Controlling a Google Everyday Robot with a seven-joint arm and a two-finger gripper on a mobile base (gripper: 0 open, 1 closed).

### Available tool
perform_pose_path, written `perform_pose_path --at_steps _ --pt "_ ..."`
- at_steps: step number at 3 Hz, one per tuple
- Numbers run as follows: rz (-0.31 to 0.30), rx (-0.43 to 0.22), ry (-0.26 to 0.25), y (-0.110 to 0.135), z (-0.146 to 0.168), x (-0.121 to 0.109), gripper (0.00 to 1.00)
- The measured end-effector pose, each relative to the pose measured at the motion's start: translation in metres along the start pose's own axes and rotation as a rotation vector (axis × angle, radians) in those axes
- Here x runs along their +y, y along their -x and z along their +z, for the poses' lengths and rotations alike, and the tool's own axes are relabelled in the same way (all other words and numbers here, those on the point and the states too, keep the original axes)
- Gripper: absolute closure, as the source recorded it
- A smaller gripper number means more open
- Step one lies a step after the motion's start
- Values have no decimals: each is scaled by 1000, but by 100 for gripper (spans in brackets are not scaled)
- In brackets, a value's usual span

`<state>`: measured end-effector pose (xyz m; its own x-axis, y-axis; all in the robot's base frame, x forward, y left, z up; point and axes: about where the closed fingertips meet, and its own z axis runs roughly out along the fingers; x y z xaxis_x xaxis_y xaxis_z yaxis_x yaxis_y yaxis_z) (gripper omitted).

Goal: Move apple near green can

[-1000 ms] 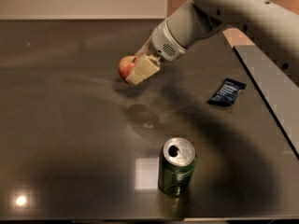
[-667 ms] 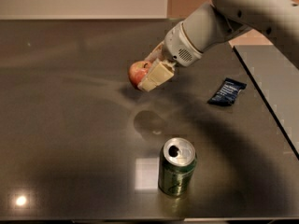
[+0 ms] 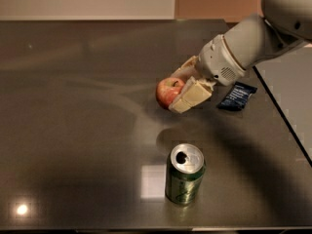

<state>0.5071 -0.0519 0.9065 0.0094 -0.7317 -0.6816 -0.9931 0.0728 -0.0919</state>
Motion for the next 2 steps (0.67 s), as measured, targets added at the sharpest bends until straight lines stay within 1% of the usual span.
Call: perform_pose_path --at_steps 1,2 --pt "-22 2 12 -16 -16 23 100" --pt "-22 10 26 -33 -26 41 100"
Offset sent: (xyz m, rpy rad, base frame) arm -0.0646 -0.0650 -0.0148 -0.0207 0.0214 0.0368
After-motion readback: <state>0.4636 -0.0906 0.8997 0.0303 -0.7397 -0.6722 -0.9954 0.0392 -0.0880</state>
